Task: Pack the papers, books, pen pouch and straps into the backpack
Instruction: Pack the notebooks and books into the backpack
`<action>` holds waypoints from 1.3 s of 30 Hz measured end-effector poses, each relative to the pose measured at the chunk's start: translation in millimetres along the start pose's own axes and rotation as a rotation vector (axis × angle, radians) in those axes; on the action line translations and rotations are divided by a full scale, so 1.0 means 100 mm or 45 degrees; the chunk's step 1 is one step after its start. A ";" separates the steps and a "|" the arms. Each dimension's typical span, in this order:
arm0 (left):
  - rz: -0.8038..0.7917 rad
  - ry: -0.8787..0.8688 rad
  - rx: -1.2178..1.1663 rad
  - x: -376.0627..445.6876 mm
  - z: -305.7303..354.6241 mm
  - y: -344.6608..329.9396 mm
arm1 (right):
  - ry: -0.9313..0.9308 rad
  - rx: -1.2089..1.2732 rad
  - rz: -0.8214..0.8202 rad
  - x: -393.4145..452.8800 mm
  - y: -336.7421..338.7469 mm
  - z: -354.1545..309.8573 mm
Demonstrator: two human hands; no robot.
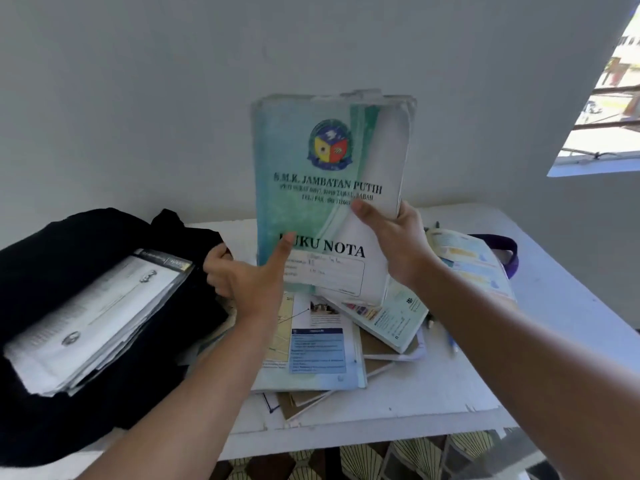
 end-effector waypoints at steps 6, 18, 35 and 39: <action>-0.726 0.848 -0.665 -0.25 0.10 -0.15 | -0.500 0.482 0.180 -0.08 -0.06 -0.02; -0.727 0.106 -0.163 0.34 0.59 0.47 | -0.305 -0.180 0.252 0.07 0.41 0.07; -0.325 -0.391 0.414 0.89 0.95 1.09 | -0.654 0.326 -0.196 -0.57 -0.22 0.34; -0.025 -0.696 0.554 0.96 0.84 1.27 | -0.811 0.435 -0.106 -0.67 -0.54 0.35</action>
Point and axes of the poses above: each hand's wrist, its own x-axis towards the middle knuckle, its own y-axis out of the back of the hand, z = x × y, the point moved 1 cm from there along x, towards the middle knuckle, and after that the axes turned 10 degrees about z, right-handed, at the moved point
